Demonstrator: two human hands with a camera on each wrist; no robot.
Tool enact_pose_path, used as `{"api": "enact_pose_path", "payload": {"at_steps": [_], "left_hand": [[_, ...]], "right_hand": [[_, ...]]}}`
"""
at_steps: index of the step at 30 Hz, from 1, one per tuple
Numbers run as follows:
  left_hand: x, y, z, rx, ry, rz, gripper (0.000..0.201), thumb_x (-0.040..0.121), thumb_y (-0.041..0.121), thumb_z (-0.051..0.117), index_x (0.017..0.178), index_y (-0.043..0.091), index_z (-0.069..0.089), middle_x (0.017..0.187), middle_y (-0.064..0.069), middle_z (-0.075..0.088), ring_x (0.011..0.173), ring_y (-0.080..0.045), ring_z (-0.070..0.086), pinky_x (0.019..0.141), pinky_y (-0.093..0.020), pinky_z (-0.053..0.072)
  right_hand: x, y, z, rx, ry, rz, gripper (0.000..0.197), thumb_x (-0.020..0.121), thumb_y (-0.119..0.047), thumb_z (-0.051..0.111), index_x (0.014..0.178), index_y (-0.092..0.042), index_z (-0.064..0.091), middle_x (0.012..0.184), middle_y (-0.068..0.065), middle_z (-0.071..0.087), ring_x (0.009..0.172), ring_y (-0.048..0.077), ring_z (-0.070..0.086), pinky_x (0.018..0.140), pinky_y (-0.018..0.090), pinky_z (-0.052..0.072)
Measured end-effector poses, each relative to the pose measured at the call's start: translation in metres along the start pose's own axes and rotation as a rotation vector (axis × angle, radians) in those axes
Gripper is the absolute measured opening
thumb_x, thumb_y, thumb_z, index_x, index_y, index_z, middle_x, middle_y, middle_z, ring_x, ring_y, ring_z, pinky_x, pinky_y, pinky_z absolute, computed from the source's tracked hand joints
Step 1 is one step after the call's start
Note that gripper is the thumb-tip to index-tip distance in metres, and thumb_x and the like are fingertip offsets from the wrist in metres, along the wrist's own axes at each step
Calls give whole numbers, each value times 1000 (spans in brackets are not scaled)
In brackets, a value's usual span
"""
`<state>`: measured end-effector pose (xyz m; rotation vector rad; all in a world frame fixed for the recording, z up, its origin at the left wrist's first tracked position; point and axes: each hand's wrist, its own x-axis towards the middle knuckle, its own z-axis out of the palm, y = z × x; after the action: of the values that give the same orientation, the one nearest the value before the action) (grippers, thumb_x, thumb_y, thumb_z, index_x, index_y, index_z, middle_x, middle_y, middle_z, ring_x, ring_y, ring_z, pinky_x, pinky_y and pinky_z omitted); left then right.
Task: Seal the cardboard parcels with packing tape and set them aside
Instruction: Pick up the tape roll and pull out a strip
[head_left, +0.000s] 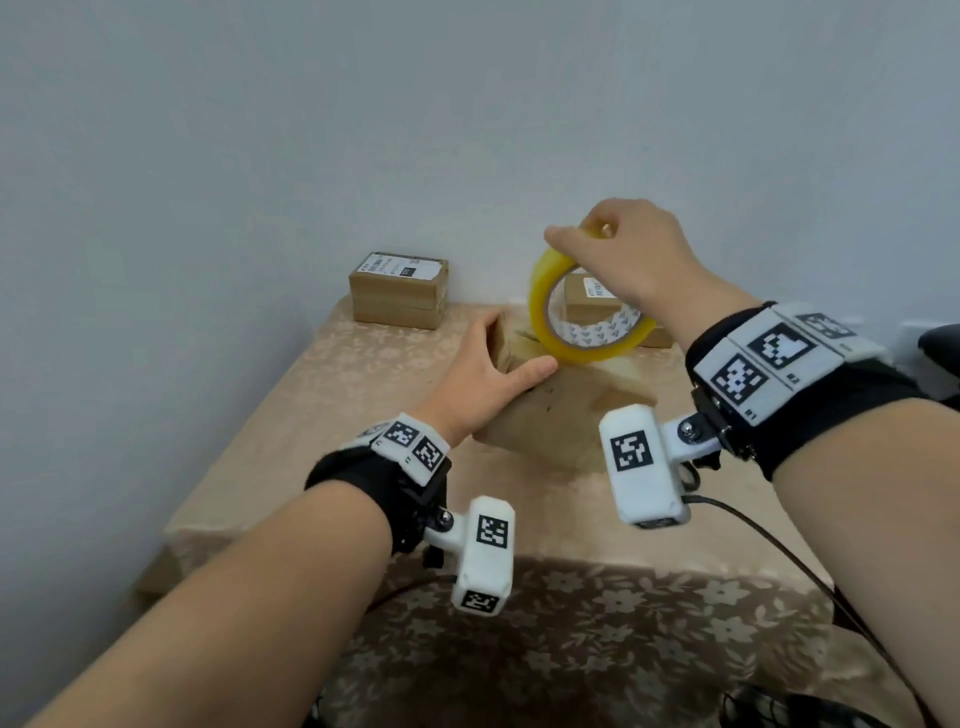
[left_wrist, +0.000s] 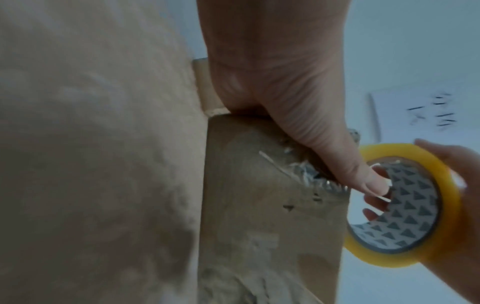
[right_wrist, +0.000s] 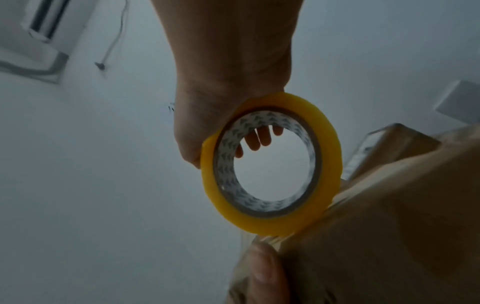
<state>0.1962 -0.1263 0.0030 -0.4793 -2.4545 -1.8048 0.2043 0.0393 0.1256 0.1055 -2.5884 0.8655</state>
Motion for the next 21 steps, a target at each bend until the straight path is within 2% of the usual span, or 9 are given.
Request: {"api": "enact_pose_path", "payload": {"at_steps": [3,5,7,9,11,13,14,18,21], "left_hand": [[-4,-24,-7,8,-99,-61,84,78,39,73,143,16,25,136,-1,44,125,-14,44,101,-31,43],[-2,-26,-22,68,-178,-53,90,75,43,73,144,16,23,137,4,43,127,-10,43,98,-24,43],[1,-19,-35,188,-242,35,89,72,45,76,142,19,28,136,12,43,124,2,41,102,-17,38],[3,-8,-41,297,-298,124,75,78,35,76,138,18,34,130,15,44,115,10,41,99,-7,35],[5,-6,-40,398,-374,136,78,77,45,74,140,22,34,138,9,40,122,3,39,105,-12,33],[7,-11,-36,535,-396,88,90,73,60,70,145,28,27,150,1,28,137,-13,28,114,-35,28],[6,-12,-32,577,-377,63,92,73,59,70,147,27,25,152,-2,24,139,-19,24,115,-41,25],[3,-11,-31,670,-312,21,88,76,54,69,145,17,27,146,-8,31,135,-24,30,111,-39,30],[4,-9,-33,725,-306,-38,83,74,57,69,134,10,35,133,-10,42,120,-26,44,98,-37,40]], "right_hand": [[-5,9,26,106,-109,103,51,81,-66,55,99,-18,54,102,-1,51,97,19,49,80,30,36],[-7,7,39,161,-117,121,55,78,-69,55,99,-18,49,103,-1,49,97,18,48,80,30,36],[-8,-2,49,129,-139,96,66,80,-67,55,119,-14,55,117,3,55,107,21,52,83,30,38],[-8,-12,55,78,-148,60,75,82,-65,55,134,-11,50,128,5,54,113,23,52,84,31,39],[-6,-15,59,29,-128,24,62,83,-65,54,121,-15,54,113,4,56,102,22,51,79,30,37],[-6,-15,60,-5,-128,30,49,84,-62,54,104,-18,52,97,2,53,92,21,50,74,31,38],[-7,-16,60,-6,-138,38,48,84,-61,54,100,-15,53,90,1,53,89,22,51,72,33,40],[-6,-23,50,-48,-132,24,44,83,-50,60,87,-6,60,76,3,50,74,22,48,62,33,36],[0,-13,22,-309,-211,12,43,76,-47,64,67,-6,54,67,5,53,65,22,49,53,29,32]]}}
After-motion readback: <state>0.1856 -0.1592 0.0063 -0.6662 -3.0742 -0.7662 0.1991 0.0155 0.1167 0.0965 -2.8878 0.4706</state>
